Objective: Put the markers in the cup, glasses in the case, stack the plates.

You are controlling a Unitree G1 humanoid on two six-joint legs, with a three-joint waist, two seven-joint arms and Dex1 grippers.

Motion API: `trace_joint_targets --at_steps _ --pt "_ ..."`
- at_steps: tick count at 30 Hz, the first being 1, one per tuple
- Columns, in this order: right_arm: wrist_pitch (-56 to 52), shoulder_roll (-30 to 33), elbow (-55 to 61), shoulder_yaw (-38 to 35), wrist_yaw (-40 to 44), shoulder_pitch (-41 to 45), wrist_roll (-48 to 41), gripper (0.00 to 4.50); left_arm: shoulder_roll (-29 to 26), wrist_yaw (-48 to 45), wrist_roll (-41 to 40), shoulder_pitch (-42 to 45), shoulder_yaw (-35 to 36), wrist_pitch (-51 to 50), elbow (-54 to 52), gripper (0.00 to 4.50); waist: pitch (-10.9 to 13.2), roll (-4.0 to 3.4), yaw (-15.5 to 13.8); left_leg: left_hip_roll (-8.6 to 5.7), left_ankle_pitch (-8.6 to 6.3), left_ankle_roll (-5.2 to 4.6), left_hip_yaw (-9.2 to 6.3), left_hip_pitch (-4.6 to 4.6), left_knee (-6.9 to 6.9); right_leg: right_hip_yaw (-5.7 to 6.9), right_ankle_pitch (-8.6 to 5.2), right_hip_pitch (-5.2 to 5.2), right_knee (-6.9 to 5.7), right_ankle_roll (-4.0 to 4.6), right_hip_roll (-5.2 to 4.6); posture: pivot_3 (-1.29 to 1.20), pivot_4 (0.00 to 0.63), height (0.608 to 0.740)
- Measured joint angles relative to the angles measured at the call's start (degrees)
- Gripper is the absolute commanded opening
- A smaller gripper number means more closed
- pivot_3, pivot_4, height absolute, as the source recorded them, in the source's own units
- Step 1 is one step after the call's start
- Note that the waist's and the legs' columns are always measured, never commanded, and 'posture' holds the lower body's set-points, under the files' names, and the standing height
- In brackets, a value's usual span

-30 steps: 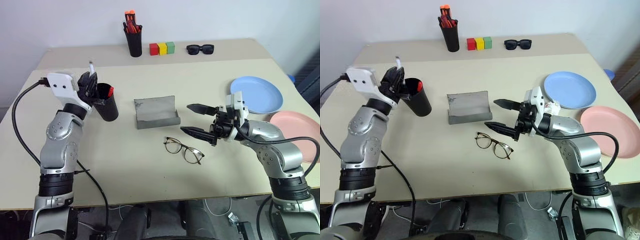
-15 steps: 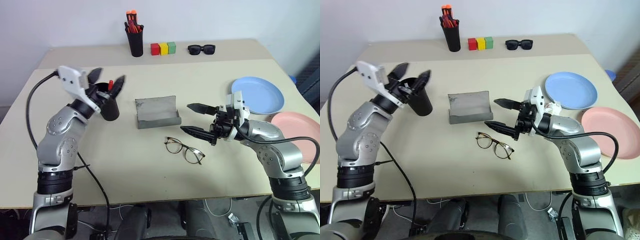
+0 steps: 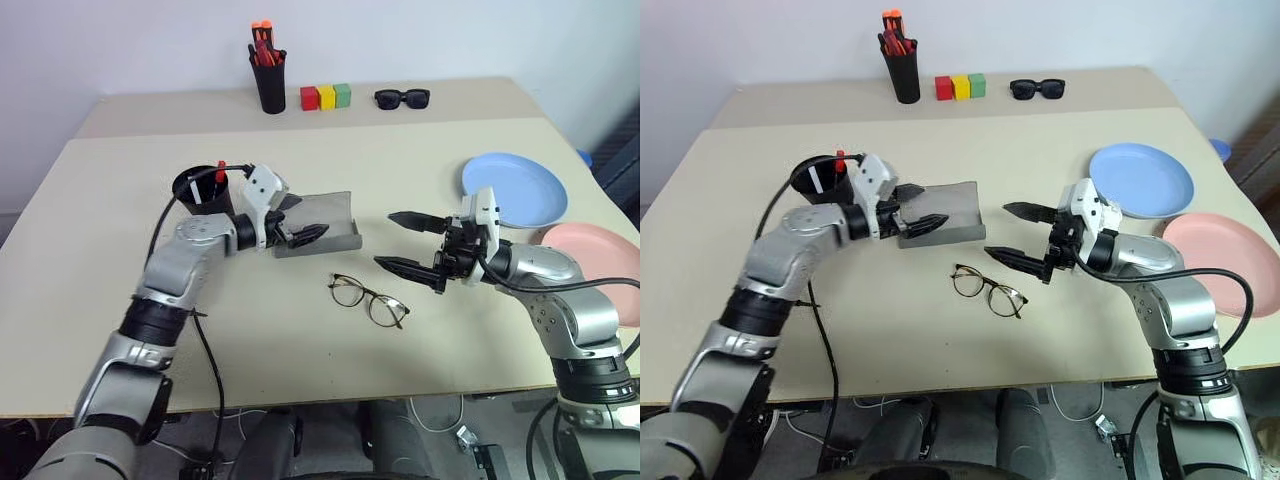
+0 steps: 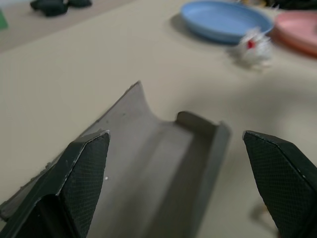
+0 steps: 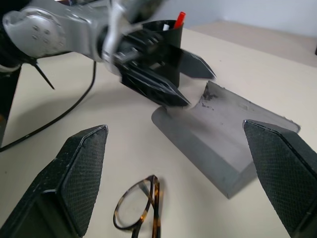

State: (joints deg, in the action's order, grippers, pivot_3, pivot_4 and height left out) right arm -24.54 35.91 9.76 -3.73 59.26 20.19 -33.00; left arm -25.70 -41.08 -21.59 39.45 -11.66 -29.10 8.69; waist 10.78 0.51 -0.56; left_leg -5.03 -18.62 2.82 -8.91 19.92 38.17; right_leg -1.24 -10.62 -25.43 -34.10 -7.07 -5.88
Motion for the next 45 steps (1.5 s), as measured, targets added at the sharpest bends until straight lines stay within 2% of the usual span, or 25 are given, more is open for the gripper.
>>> trace_joint_targets --at_steps 3,8,9,11,12,17,18,24,33,38,45 --pt "-0.03 -0.12 0.69 -0.16 -1.03 -1.07 0.02 4.5 2.06 -2.02 1.56 1.15 -1.82 -1.3 2.66 4.4 0.0 0.0 0.18 0.0 -0.02 -0.03 0.0 0.01 -0.01 0.0 0.0 -0.02 0.0 -0.01 -0.01 0.0 0.15 0.74" --pt "-0.03 -0.54 2.04 -0.17 -2.35 -1.91 0.02 4.5 2.12 -5.56 4.06 1.18 -3.45 -2.08 4.07 4.4 0.0 0.0 0.32 0.0 -0.02 -0.03 0.0 0.01 0.0 -0.01 0.01 -0.03 -0.03 -0.02 -0.01 0.0 0.15 0.74" --pt "-0.03 -0.57 2.32 -0.18 -2.56 -2.02 0.02 4.5 1.92 -6.51 4.31 1.17 -3.55 -2.68 4.04 4.17 0.0 0.0 0.28 0.0 -0.02 -0.03 0.0 0.01 0.0 -0.01 0.01 -0.03 -0.03 -0.02 -0.01 0.0 0.15 0.74" --pt "0.0 -0.6 2.51 -0.18 -2.72 -2.05 0.02 4.5 1.52 -7.56 5.01 0.92 -4.07 -3.13 3.96 3.66 0.0 0.0 0.27 0.0 -0.02 -0.03 0.0 0.01 0.01 -0.01 0.01 -0.02 -0.03 -0.02 -0.01 0.0 0.15 0.74" --pt "0.0 -0.6 2.51 -0.19 -2.79 -2.06 0.02 4.5 1.52 -7.8 5.21 0.66 -4.21 -3.17 3.93 3.22 0.0 0.0 0.27 0.0 -0.02 -0.03 0.0 0.01 0.02 -0.01 0.01 -0.02 -0.04 -0.02 -0.01 0.0 0.15 0.74" --pt "0.02 -0.69 2.51 -0.19 -3.09 -2.05 0.1 4.5 1.54 -8.85 6.04 -0.48 -4.49 -4.45 1.98 0.71 0.0 0.0 0.26 0.0 -0.01 -0.03 0.0 0.01 0.03 -0.01 0.01 -0.02 -0.03 -0.02 -0.01 0.0 0.15 0.74" --pt "0.05 -0.78 2.51 -0.19 -3.11 -2.04 0.12 4.5 1.48 -9.08 6.11 -0.53 -4.54 -5.07 1.47 0.09 0.0 0.0 0.25 0.0 -0.01 -0.03 0.0 0.01 0.03 -0.01 0.01 -0.02 -0.03 -0.02 -0.01 0.0 0.15 0.74" --pt "0.52 -1.1 2.46 -0.16 -3.15 -1.77 0.21 4.5 -0.22 -11.98 5.91 -1.51 -4.86 -9.01 -2.55 0.03 -0.01 -0.01 0.37 0.0 -0.02 -0.03 0.0 -0.01 0.03 -0.01 0.01 -0.01 -0.07 -0.02 -0.01 0.0 0.15 0.74" --pt "1.17 -1.12 2.27 -0.09 -3.06 -1.63 0.24 4.5 -13.16 -24.67 6.05 -1.82 -5.7 -9.65 -5.32 0.03 0.0 -0.02 1.3 0.01 -0.05 -0.1 -0.01 -0.01 0.01 -0.01 0.01 -0.03 -0.08 -0.02 0.0 0.0 0.15 0.74" --pt "1.19 -1.19 2.22 0.26 -2.98 -1.33 0.24 4.5 -16.28 -31.81 6.23 -1.88 -6.2 -6.12 -4.63 0.03 0.0 -0.02 1.15 0.01 -0.11 -0.2 -0.01 0.01 0.02 -0.01 0.01 -0.02 -0.07 -0.02 0.0 0.0 0.15 0.74" --pt "1.2 -1.18 2.19 0.28 -2.88 -1.31 0.24 4.5 -18.1 -39.72 8.7 -1.87 -7.74 5.68 -1.37 0.03 0.0 -0.02 1.25 0.01 -0.12 -0.23 -0.01 0.01 0.02 -0.01 0.01 -0.03 -0.07 -0.02 0.0 0.0 0.15 0.74"
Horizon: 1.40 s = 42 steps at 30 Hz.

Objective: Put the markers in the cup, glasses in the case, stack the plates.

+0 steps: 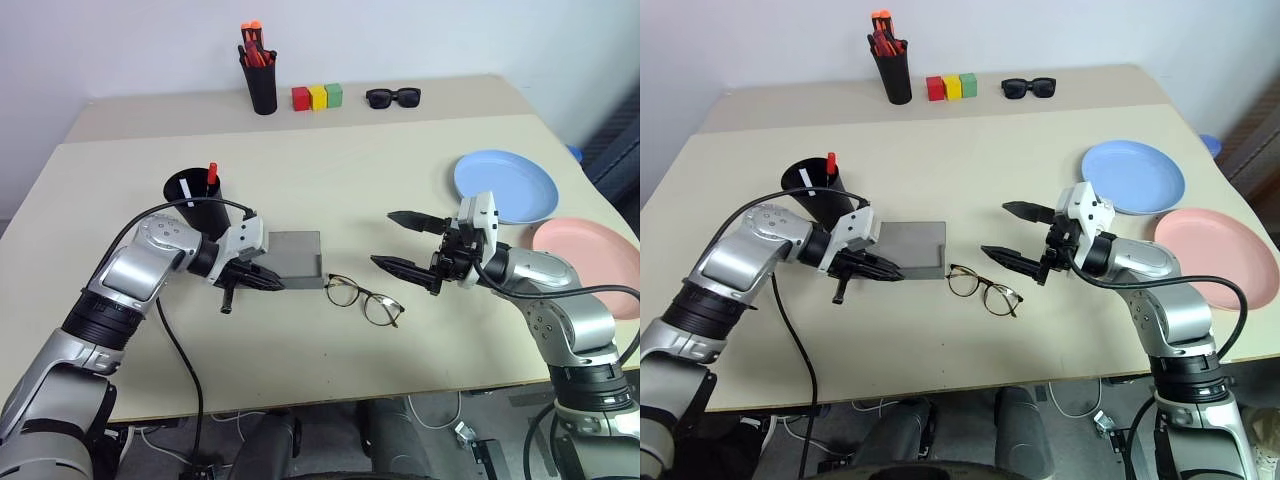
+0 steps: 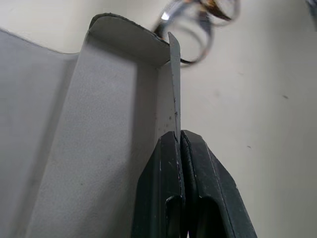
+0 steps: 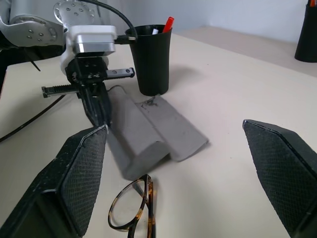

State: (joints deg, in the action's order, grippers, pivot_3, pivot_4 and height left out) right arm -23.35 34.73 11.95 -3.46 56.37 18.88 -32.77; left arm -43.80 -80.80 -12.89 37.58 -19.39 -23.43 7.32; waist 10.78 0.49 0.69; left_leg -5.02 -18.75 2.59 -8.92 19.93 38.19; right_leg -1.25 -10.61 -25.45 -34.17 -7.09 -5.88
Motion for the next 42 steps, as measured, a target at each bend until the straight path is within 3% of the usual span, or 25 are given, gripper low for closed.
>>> trace_joint_targets --at_steps 4,6,7,14,20,30,37,42 --pt "-0.02 0.01 0.0 0.0 0.01 0.0 -0.01 4.5 0.39 -1.78 0.03 0.0 0.02 4.47 1.79 0.03 0.0 0.0 -0.03 0.0 -0.05 -0.08 0.0 0.0 0.0 0.0 0.0 0.0 0.0 0.0 0.0 0.0 0.15 0.74" --pt "-0.02 0.02 0.0 0.0 0.02 0.0 -0.01 4.5 0.99 -1.86 0.02 0.0 0.04 5.18 2.24 0.6 0.0 0.0 -0.03 0.0 -0.05 -0.09 0.0 0.0 0.01 0.0 0.0 0.0 -0.01 0.0 0.0 0.0 0.15 0.74" --pt "-0.02 0.03 0.0 0.0 0.02 0.0 -0.01 4.5 1.37 -1.66 0.0 0.0 0.12 5.26 2.61 0.92 0.0 0.0 -0.03 0.0 -0.05 -0.1 0.0 0.0 0.01 0.0 0.0 0.0 -0.01 0.0 0.0 0.0 0.15 0.74" --pt "-0.05 0.13 0.0 0.01 0.02 0.0 0.14 4.5 3.21 1.4 -0.12 0.0 1.07 4.97 2.82 4.46 0.0 0.0 -0.01 0.0 -0.06 -0.12 0.0 0.0 0.02 0.0 0.0 0.0 -0.03 0.0 0.0 0.0 0.15 0.74" --pt "-2.57 1.41 1.11 0.1 -0.6 0.45 0.42 4.5 3.08 3.31 -4.98 -0.71 7.64 -1.12 -2.07 4.46 0.0 0.0 0.1 0.0 -0.06 -0.12 0.0 -0.01 0.03 -0.01 0.0 -0.02 -0.06 0.0 0.0 0.0 0.15 0.74" --pt "-21.86 5.28 16.37 7.76 -12.58 2.06 2.77 4.5 -0.99 7.01 -22.5 -14.6 26.01 -14.16 -16.55 4.46 0.0 -0.01 -0.05 0.05 -0.08 -0.15 0.0 0.05 0.06 -0.01 0.0 -0.08 -0.07 0.01 -0.02 0.0 0.15 0.74" --pt "-39.05 6.23 16.44 12.46 -19.56 8.82 4.58 4.5 -3.36 6.75 -22.18 -28.03 34.95 -3.42 -21.62 4.46 0.0 -0.01 -0.1 0.12 -0.09 -0.15 0.03 0.07 0.03 0.01 0.03 -0.11 -0.03 0.09 0.0 0.0 0.15 0.74" --pt "-45.83 6.79 17.1 14.36 -20.12 10.46 3.8 4.5 -3.63 6.72 -22.12 -33.82 38.09 -0.08 -23.42 4.46 0.0 -0.01 -0.26 0.12 -0.13 -0.22 0.05 0.1 0.04 0.02 0.04 -0.09 0.06 0.08 0.0 0.0 0.15 0.74"
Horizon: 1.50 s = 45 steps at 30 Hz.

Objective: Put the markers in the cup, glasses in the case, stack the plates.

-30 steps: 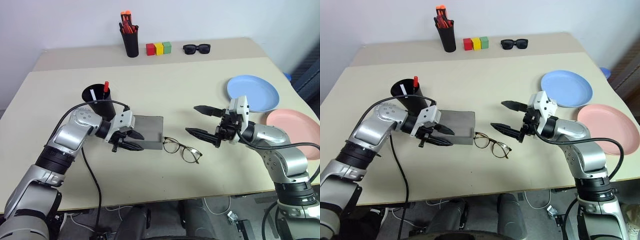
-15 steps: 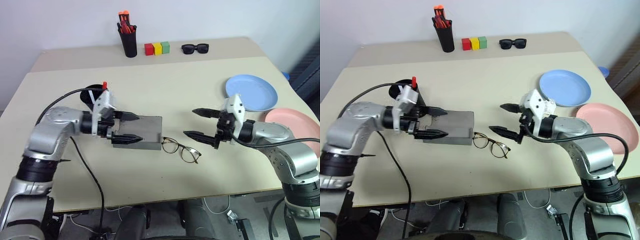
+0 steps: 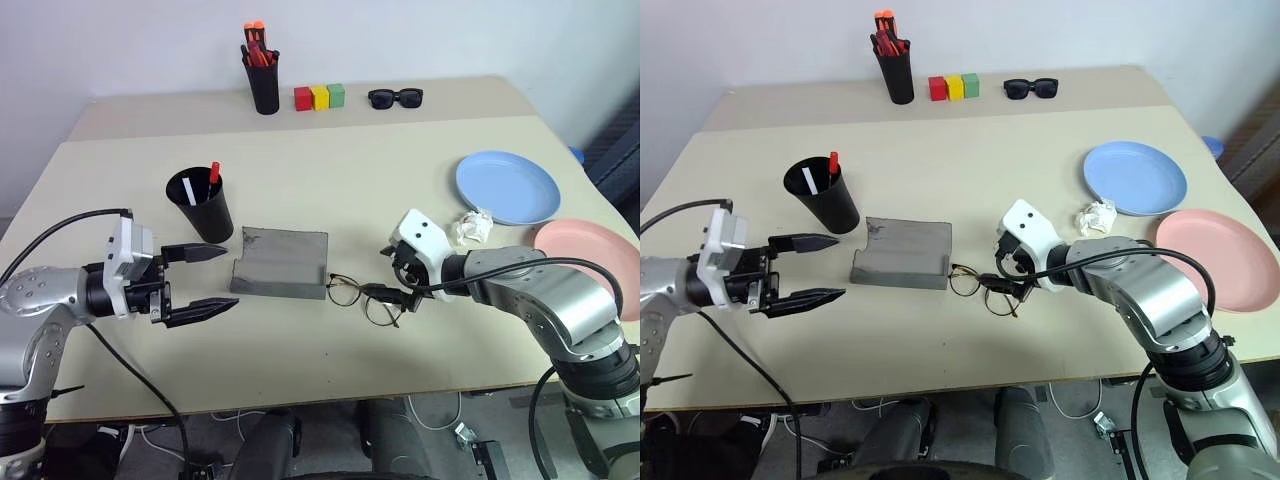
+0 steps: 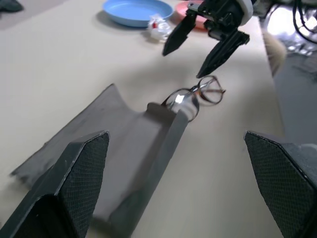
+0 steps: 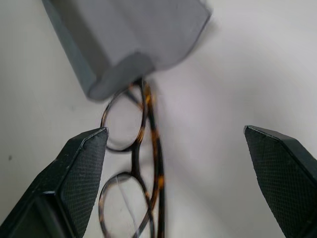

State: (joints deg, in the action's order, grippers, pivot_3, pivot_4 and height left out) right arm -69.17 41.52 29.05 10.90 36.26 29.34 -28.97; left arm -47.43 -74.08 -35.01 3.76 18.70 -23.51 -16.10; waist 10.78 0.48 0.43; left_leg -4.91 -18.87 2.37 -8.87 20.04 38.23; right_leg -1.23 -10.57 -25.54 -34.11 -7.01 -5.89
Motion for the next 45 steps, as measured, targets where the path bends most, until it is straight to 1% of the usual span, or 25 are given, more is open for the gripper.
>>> trace_joint_targets --at_steps 4,7,9,13,14,18,25,28,31,32,33,36,40,45 --pt "-3.49 -0.31 0.01 0.0 -0.45 0.32 -1.16 4.5 0.0 0.67 -0.59 -1.52 0.76 0.48 -0.82 4.46 0.0 0.0 0.12 0.0 0.0 0.0 0.01 -0.02 0.0 0.0 0.0 0.0 -0.02 0.0 0.01 0.0 0.15 0.74" --pt "-4.76 -1.03 0.01 -0.01 -1.02 0.55 -1.58 3.64 0.0 1.24 -0.64 -2.01 1.01 0.73 -1.28 4.5 0.0 0.0 0.17 0.0 0.0 0.0 0.01 -0.02 0.0 0.0 0.0 0.0 -0.02 0.0 0.01 0.0 0.15 0.74" --pt "-5.41 -2.21 0.01 0.1 -1.52 0.49 -1.65 2.66 0.0 1.54 -0.63 -2.61 1.03 1.33 -1.56 4.5 0.0 0.0 0.3 0.0 0.0 0.0 0.03 -0.03 -0.01 0.0 0.0 -0.01 -0.02 0.0 0.01 0.0 0.15 0.74" --pt "-6.27 -4.07 -0.02 0.56 -3.0 0.12 -1.66 0.49 0.0 2.03 -0.76 -4.08 1.03 1.49 -2.69 4.5 0.0 0.0 0.24 0.01 -0.01 -0.01 0.03 -0.02 0.0 0.0 0.0 -0.01 -0.02 0.0 0.01 0.0 0.15 0.74" --pt "-6.56 -4.61 -0.02 0.56 -3.22 -0.08 -1.75 0.05 0.01 2.14 -0.76 -4.24 1.02 1.49 -2.95 4.5 0.0 0.0 0.23 0.0 -0.01 -0.01 0.03 -0.02 0.0 0.0 0.0 -0.01 -0.02 0.0 0.01 0.0 0.15 0.74" --pt "-7.5 -5.54 -0.03 0.58 -4.04 -0.33 -1.89 0.05 0.01 2.48 -0.75 -5.19 1.03 1.6 -3.65 4.5 0.0 0.0 0.23 0.0 -0.01 -0.01 0.04 -0.04 0.0 0.0 0.0 0.0 -0.02 0.0 0.01 0.0 0.15 0.74" --pt "-7.97 -5.38 0.0 0.41 -4.0 -0.17 -2.77 0.05 0.0 2.98 -0.74 -5.18 0.99 1.68 -3.66 4.5 0.0 0.0 0.24 0.0 -0.01 -0.01 0.04 -0.04 -0.01 0.0 0.0 0.0 -0.02 0.0 0.02 0.0 0.15 0.74" --pt "-7.28 -3.37 0.14 0.99 -3.15 0.04 -2.72 0.05 0.01 3.32 -0.71 -5.09 0.67 1.98 -3.66 4.5 0.0 0.0 0.17 0.0 -0.01 -0.01 0.04 -0.03 -0.01 0.0 0.0 0.0 -0.01 0.0 0.02 0.0 0.15 0.74" --pt "-4.17 0.72 0.9 2.86 -0.88 0.05 -2.18 0.05 0.01 3.66 -0.69 -4.89 0.28 2.07 -3.65 4.5 0.0 0.0 0.17 0.0 -0.01 -0.02 0.05 -0.03 0.0 0.0 0.0 0.01 0.0 -0.01 0.02 0.0 0.15 0.74" --pt "-3.5 1.49 0.97 3.18 -0.21 0.05 -2.1 0.56 0.01 3.82 -0.69 -4.7 0.18 2.15 -3.65 4.5 -0.01 0.01 0.2 0.0 -0.01 -0.02 0.05 -0.03 0.0 0.0 0.0 0.01 -0.01 -0.01 0.02 0.0 0.15 0.74" --pt "-3.4 1.75 0.96 3.18 0.29 0.05 -2.22 0.86 0.01 3.9 -0.69 -4.5 0.12 2.42 -3.65 4.5 -0.01 0.01 0.2 0.0 -0.01 -0.02 0.05 -0.04 0.0 0.0 0.0 0.01 -0.01 -0.01 0.02 0.0 0.15 0.74" --pt "-4.39 1.62 0.92 3.17 0.22 0.69 -2.7 2.31 0.01 4.12 -0.7 -3.88 0.06 2.57 -3.66 4.5 -0.01 0.0 0.38 0.02 -0.01 -0.02 0.07 -0.05 0.0 0.0 0.0 0.0 -0.02 0.0 0.03 0.0 0.15 0.74" --pt "-5.43 1.7 0.9 3.18 -0.24 2.61 -2.54 2.31 0.01 4.32 -0.7 -3.83 0.02 2.57 -3.66 4.5 -0.01 0.0 0.23 0.03 -0.01 -0.02 0.07 -0.03 -0.01 0.0 0.0 0.0 0.0 0.0 0.03 0.0 0.15 0.74" --pt "-5.86 1.69 -0.87 3.25 -1.45 2.75 -1.49 2.31 0.01 4.39 -0.71 -3.83 0.01 2.56 -3.66 4.5 -0.01 0.0 0.16 0.02 -0.01 -0.02 0.07 -0.02 0.0 0.0 0.0 0.0 0.0 0.0 0.02 0.0 0.15 0.74"
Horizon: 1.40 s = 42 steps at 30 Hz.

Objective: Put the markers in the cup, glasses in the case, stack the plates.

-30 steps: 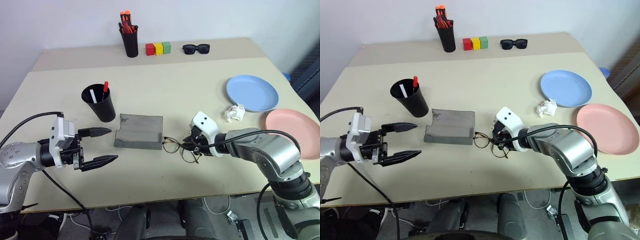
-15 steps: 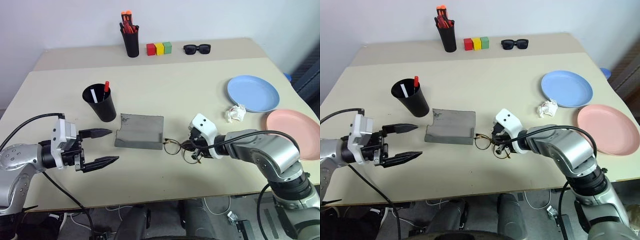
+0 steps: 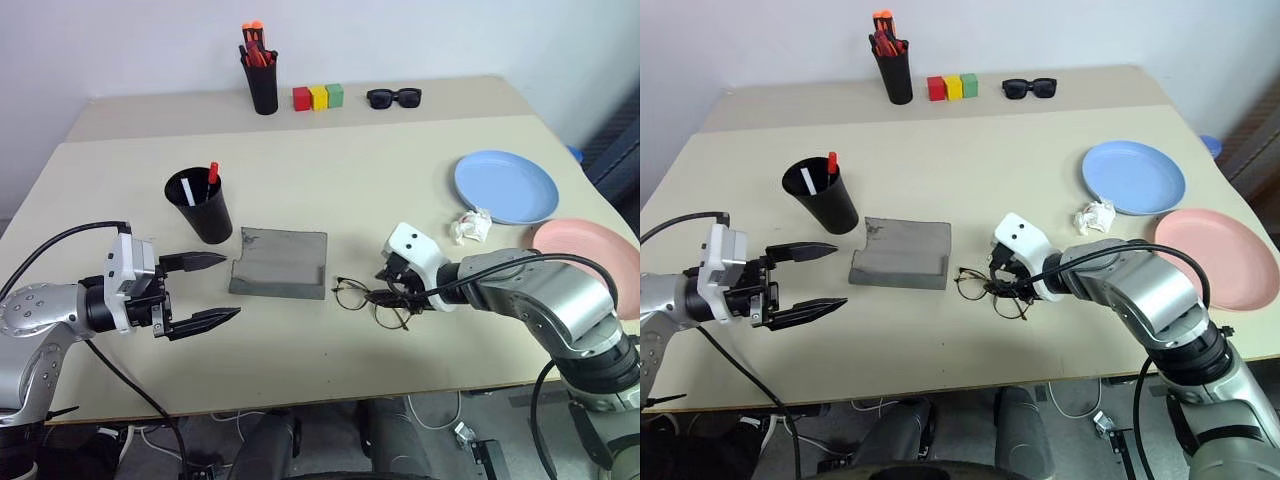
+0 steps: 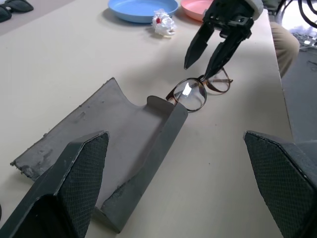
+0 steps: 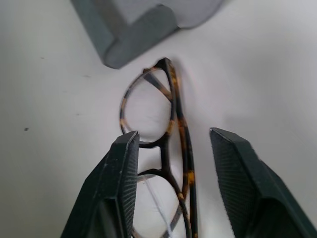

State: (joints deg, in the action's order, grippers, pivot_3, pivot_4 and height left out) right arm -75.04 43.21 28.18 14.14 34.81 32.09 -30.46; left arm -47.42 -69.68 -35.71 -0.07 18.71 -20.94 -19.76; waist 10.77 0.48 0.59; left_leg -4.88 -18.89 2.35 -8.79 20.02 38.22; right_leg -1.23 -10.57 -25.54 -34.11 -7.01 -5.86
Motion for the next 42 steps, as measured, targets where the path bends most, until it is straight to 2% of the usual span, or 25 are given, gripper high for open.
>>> trace_joint_targets --at_steps 3,6,17,21,25,32,39,42 --pt "0.02 0.21 -1.05 0.59 -0.19 -0.45 0.56 1.43 0.01 0.09 0.0 -0.01 0.0 0.02 -0.03 4.5 0.0 0.0 0.03 0.0 0.0 0.0 0.0 0.0 0.0 0.0 0.0 0.0 0.0 0.0 0.0 0.0 0.15 0.74" --pt "0.34 0.31 -1.06 1.22 0.4 -0.91 0.53 0.01 0.01 0.22 0.0 -0.01 0.0 0.03 -0.12 4.5 0.0 0.0 0.07 0.0 0.0 0.0 0.01 0.0 0.0 0.0 0.0 0.0 0.0 0.0 0.0 0.0 0.15 0.74" --pt "0.64 1.31 -1.63 1.27 2.6 -0.06 0.5 0.01 0.03 1.19 0.01 -0.06 -0.02 0.05 -0.6 4.5 0.0 0.0 0.04 0.0 0.0 0.0 0.01 -0.01 0.0 0.0 0.0 0.0 0.0 0.0 0.0 0.0 0.15 0.74" --pt "0.69 1.57 -5.28 -0.11 3.46 6.76 0.58 0.01 0.04 1.47 -0.37 -0.11 0.15 -0.09 -0.57 4.5 0.02 -0.03 0.3 0.03 0.0 0.0 0.06 -0.02 0.0 -0.01 0.0 -0.02 -0.01 0.01 0.02 0.0 0.15 0.74" --pt "2.33 -4.06 -6.87 -3.47 2.09 13.22 0.5 0.01 0.03 1.5 -1.38 -0.35 0.37 -0.76 -0.57 4.5 0.02 -0.03 0.22 0.28 -0.01 0.01 0.07 -0.01 -0.05 0.0 0.02 -0.03 0.05 0.06 0.21 0.0 0.15 0.74" --pt "6.24 -16.97 -13.11 -2.63 -0.88 16.89 1.05 0.01 -1.06 1.34 -3.51 -1.46 1.64 -2.62 -0.63 4.5 0.02 -0.03 0.27 0.45 -0.01 0.01 0.12 0.02 -0.06 -0.03 0.09 -0.14 0.02 0.15 0.24 0.0 0.15 0.74" --pt "13.06 -26.42 -19.08 0.49 -3.45 16.36 4.31 0.01 -1.54 1.72 -4.57 -3.82 3.44 -3.62 -1.76 4.5 0.01 -0.03 0.49 0.49 0.03 0.08 0.24 0.37 -0.06 -0.1 0.18 -0.67 -0.13 0.27 0.28 0.0 0.15 0.74" --pt "16.66 -29.94 -21.71 1.42 -4.46 15.21 6.0 0.01 -1.54 2.37 -4.96 -4.69 3.98 -3.71 -3.17 4.5 0.01 -0.03 0.56 0.49 0.21 0.4 0.35 0.41 -0.1 -0.13 0.25 -0.81 -0.15 0.37 0.31 0.0 0.15 0.74"
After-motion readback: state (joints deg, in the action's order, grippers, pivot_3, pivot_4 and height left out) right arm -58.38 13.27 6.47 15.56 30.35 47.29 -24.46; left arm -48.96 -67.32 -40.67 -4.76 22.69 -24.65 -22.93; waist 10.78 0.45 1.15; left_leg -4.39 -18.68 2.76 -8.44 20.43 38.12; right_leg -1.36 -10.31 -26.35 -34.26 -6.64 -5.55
